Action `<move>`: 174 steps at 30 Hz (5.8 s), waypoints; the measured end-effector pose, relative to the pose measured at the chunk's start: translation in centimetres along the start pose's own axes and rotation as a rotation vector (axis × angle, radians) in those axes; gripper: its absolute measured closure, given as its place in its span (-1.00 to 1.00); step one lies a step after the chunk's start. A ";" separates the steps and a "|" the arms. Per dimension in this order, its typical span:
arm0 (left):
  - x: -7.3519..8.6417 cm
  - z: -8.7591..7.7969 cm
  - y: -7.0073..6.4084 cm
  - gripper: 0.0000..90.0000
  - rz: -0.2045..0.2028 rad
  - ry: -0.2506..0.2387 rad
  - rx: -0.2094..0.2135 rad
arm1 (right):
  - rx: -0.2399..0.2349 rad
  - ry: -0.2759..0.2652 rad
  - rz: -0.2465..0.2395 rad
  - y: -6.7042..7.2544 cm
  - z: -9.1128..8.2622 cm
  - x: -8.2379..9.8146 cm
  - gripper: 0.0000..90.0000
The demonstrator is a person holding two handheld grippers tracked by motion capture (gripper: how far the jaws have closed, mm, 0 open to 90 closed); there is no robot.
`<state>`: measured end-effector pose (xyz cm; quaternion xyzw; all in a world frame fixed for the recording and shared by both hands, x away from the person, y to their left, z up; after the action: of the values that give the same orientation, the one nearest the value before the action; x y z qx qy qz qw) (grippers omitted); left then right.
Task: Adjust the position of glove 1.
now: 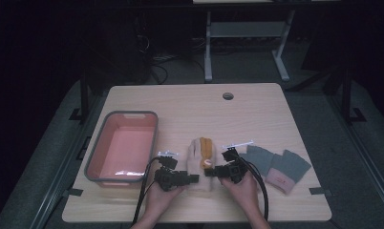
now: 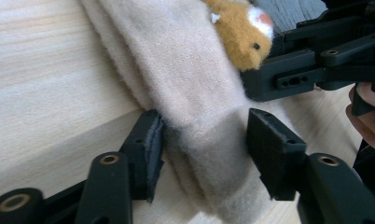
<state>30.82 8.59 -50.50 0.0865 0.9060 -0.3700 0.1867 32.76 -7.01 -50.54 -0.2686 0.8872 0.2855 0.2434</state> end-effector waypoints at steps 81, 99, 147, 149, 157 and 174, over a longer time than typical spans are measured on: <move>-2.8 -0.1 -0.7 0.51 -0.060 0.009 0.082 | -0.086 -0.028 0.073 0.3 -0.2 -2.1 0.82; -4.6 -2.7 -3.0 0.51 -0.011 -0.034 0.119 | -0.083 -0.075 0.023 1.6 -3.3 -4.6 0.82; -7.9 -9.5 -2.5 0.51 -0.003 -0.117 0.128 | -0.101 -0.046 -0.069 5.9 -3.8 -11.2 0.83; -8.0 -9.8 -2.4 0.51 -0.004 -0.123 0.130 | -0.102 -0.047 -0.076 6.1 -3.8 -11.5 0.83; -8.8 -11.7 -2.0 0.51 -0.012 -0.151 0.135 | -0.116 -0.054 -0.103 7.1 -3.5 -13.2 0.83; -10.1 -15.1 -1.9 0.52 -0.002 -0.196 0.135 | -0.145 -0.087 -0.130 9.3 -3.7 -16.1 0.83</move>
<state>35.31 17.68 -35.28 0.0616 0.8565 -0.4369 0.2678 37.84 2.52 -34.96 -0.3297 0.8336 0.3440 0.2795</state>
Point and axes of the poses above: each handheld gripper's, and its own axes: z roughly forward along the jaws, x roughly out of its underside, y roughly to its left, the point moved 6 cm from there along z, roughly forward along the jaws, and after that the axes turned 14 degrees about -z, right-handed, at the moved point
